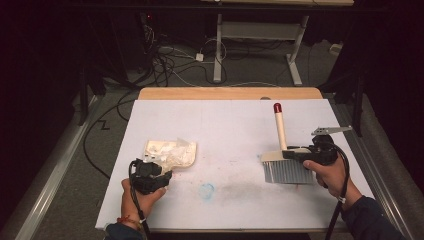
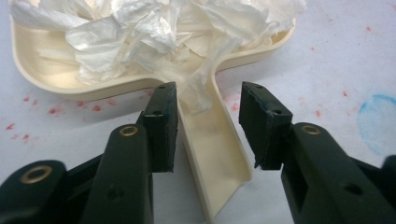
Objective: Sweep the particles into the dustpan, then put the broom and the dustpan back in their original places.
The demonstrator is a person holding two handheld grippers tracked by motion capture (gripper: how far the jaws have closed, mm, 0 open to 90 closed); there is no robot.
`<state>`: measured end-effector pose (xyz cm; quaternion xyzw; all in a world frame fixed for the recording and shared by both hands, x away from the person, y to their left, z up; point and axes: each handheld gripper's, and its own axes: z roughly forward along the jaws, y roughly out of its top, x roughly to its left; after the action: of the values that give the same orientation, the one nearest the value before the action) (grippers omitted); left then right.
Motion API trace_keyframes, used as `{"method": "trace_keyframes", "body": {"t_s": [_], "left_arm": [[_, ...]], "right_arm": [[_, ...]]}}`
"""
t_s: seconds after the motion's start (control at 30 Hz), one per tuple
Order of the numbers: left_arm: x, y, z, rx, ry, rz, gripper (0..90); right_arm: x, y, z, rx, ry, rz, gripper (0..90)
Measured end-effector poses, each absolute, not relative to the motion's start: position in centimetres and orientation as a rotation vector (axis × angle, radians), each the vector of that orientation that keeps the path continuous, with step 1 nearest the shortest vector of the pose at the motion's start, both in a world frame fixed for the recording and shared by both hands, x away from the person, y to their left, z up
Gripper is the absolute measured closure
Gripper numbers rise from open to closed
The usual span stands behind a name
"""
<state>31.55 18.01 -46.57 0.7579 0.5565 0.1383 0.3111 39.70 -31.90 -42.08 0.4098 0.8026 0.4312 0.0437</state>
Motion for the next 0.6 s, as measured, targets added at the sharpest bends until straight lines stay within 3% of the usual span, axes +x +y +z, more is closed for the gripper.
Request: {"method": "trace_keyframes", "body": {"t_s": [0.13, 0.37, 0.6], "left_arm": [[31.3, 18.5, -46.1, 2.003, 1.433, 0.415, 50.6], [30.2, 18.0, -44.9, 2.025, 1.215, 0.537, 40.1], [29.9, 17.3, -44.7, 2.03, 1.16, 0.582, 29.6]], "right_arm": [[39.8, -32.1, -42.1, 1.264, 2.441, 1.314, 60.9], [39.9, -32.5, -42.0, 1.282, 2.398, 1.286, 56.2], [39.9, -33.0, -41.3, 1.236, 2.265, 1.188, 54.1]]}}
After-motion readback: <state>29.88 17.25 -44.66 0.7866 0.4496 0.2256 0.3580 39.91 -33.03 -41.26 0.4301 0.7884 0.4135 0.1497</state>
